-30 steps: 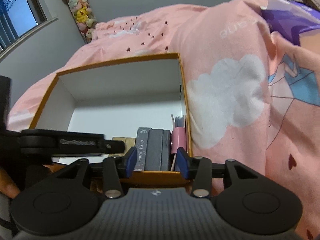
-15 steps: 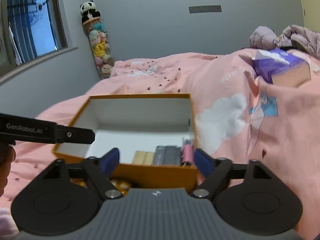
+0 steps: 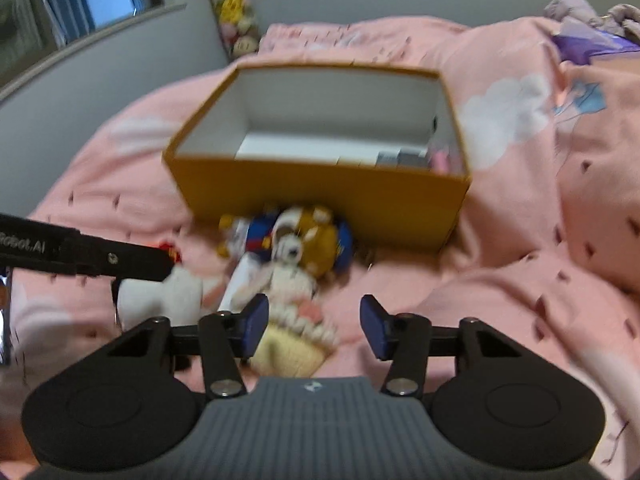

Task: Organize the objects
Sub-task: 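Withdraw both grippers from the orange box back to the pile, then grasp the white lotion tube with the left gripper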

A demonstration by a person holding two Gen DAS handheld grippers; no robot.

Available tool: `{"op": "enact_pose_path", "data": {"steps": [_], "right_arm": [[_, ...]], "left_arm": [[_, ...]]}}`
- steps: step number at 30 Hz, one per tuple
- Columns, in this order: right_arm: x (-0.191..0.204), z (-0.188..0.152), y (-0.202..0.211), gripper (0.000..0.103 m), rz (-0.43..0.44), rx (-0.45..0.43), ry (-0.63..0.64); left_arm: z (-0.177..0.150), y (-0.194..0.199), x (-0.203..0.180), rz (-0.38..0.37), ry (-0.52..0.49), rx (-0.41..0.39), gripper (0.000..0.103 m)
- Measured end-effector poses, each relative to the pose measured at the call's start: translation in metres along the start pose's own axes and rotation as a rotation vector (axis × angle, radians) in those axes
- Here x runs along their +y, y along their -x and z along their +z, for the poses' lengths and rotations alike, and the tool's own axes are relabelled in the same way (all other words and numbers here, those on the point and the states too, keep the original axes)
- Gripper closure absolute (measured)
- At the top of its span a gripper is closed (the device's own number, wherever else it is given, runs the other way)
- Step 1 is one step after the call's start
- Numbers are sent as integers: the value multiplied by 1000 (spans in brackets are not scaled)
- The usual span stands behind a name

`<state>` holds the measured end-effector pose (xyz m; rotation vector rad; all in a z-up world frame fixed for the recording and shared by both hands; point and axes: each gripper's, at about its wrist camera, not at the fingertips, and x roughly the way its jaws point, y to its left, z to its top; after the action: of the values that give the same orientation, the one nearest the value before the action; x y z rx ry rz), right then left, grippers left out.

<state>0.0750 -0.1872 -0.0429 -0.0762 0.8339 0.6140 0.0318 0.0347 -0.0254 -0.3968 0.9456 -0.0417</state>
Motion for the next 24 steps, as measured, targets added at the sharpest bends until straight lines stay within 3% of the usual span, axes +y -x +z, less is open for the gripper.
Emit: {"op": "enact_pose_path", "data": {"steps": [3, 7, 11, 19, 24], "right_arm": [[8, -7, -3, 50, -9, 27, 25], [10, -13, -7, 50, -44, 54, 56], [5, -17, -11, 49, -70, 79, 47], [2, -19, -14, 49, -88, 96, 44], [5, -18, -15, 44, -84, 99, 59]], "left_arm": [[-13, -12, -10, 49, -54, 24, 50], [-20, -31, -12, 42, -67, 68, 61], [-22, -47, -12, 88, -62, 86, 63], [-22, -57, -16, 90, -71, 103, 67], [-23, -47, -16, 126, -88, 85, 78]]}}
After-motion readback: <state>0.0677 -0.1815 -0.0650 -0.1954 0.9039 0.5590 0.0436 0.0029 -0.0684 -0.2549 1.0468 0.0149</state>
